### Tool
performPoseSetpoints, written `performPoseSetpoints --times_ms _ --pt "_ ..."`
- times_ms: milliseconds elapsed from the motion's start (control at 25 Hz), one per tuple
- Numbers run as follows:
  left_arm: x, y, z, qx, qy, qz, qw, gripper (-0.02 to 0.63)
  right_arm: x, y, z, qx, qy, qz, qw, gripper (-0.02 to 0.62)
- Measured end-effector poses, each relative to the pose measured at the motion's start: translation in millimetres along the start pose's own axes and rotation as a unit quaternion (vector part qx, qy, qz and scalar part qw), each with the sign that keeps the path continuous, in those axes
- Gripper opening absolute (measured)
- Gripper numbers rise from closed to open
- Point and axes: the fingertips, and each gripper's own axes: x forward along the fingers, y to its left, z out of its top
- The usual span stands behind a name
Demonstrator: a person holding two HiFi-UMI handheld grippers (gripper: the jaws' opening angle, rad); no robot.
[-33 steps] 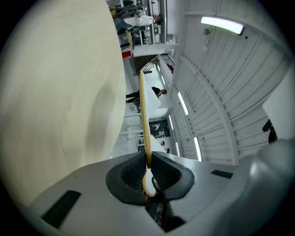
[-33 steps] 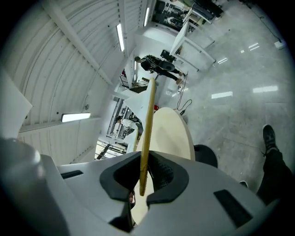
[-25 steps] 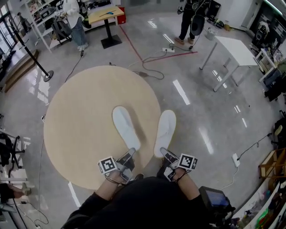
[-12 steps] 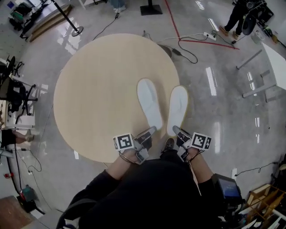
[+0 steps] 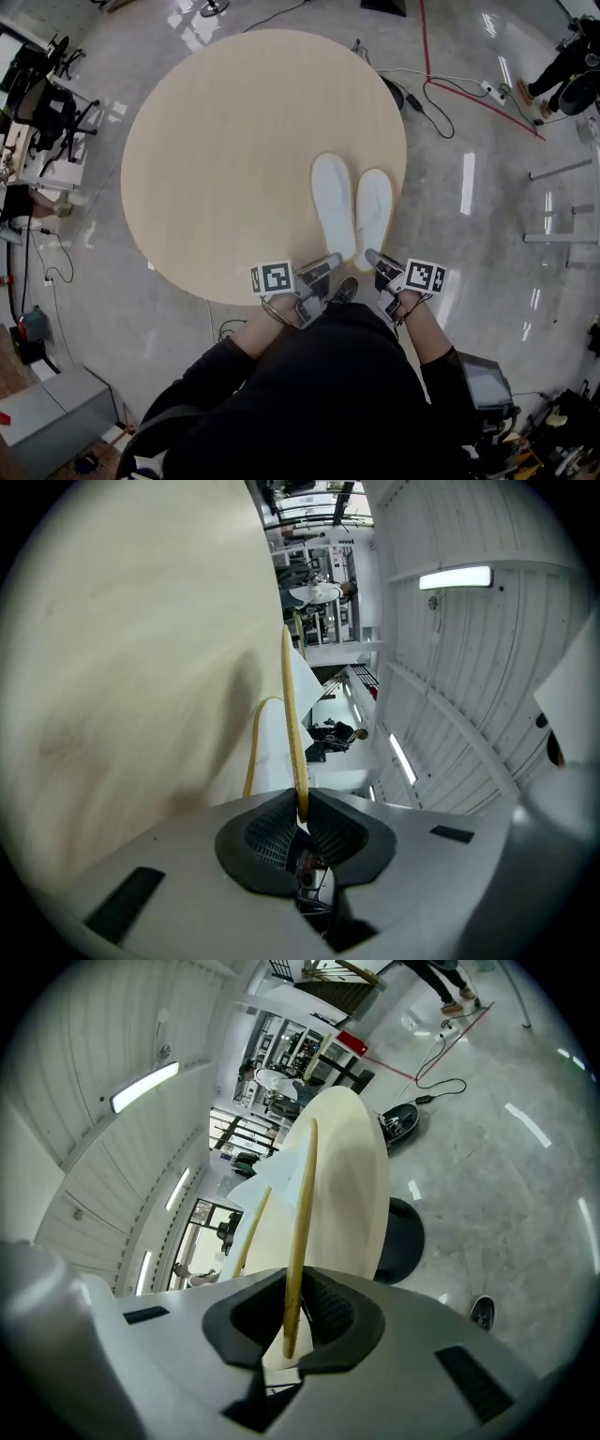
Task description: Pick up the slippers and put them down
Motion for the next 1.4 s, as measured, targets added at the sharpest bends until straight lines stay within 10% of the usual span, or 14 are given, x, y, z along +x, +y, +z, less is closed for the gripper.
performPoseSetpoints --times_ms 360,960,1400 --pt "39.3 32.8 -23.9 -0.051 -0.064 0.017 0.9965 0.043 3.3 -33.0 16.6 -0.019 0.058 0.006 0.998 0.041" --pt "57.6 82.2 -59.1 -0.072 -0.042 0.104 0.9912 0.050 -7.3 -58.3 10.8 -0.064 0.073 -0.058 0.994 0.170" --pt "56.3 94.9 -76.6 -0.061 -0.030 0.126 0.9897 0.227 -4.9 -73.6 16.0 -0.099 0.059 -0.087 0.989 0.264"
